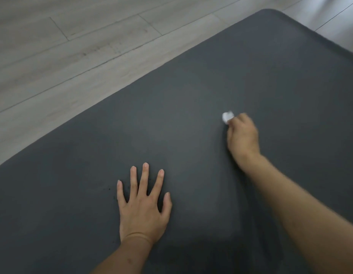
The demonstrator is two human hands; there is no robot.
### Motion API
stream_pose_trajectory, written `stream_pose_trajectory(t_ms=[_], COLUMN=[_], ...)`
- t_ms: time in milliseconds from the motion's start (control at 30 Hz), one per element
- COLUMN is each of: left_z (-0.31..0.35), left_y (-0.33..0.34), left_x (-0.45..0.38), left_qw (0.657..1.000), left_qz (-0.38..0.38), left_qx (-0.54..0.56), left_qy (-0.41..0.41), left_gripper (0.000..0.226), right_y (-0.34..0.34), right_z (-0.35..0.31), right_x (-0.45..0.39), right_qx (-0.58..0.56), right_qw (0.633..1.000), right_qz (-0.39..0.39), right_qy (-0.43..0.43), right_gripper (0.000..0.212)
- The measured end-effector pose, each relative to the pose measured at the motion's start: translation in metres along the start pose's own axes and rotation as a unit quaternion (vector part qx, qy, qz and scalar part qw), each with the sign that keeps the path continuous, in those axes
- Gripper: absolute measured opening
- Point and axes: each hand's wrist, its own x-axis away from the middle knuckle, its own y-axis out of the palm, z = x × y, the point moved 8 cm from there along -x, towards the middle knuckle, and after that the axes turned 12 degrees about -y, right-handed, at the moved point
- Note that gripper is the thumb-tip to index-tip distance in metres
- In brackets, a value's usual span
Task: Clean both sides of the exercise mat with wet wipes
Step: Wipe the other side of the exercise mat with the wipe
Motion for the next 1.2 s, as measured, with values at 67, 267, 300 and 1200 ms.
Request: stream_pose_trajectory(t_ms=[67, 267, 300, 1200], left_z=[0.000, -0.001, 0.000, 0.000], left_y=[0.001, 0.000, 0.000, 0.000], left_x=[0.000, 0.001, 0.001, -0.001], left_qw=[1.000, 1.000, 1.000, 1.000], left_qz=[-0.001, 0.003, 0.003, 0.004], left_qx=[0.002, 0.001, 0.000, 0.010], left_qy=[-0.002, -0.002, 0.000, -0.002], left_gripper=[0.065, 0.064, 0.064, 0.065], right_y=[0.002, -0.006, -0.007, -0.015], right_z=[-0.073, -0.097, -0.058, -0.046], right_x=[0.055, 0.089, 0.059, 0.078], right_qx=[-0.074, -0.041, 0.000, 0.010], right_qw=[0.992, 0.942, 0.963, 0.962], right_qz=[-0.036, -0.107, -0.075, -0.071], right_qy=[-0.092, -0.315, -0.259, -0.263], right_gripper=[0.023, 0.016, 0.018, 0.018])
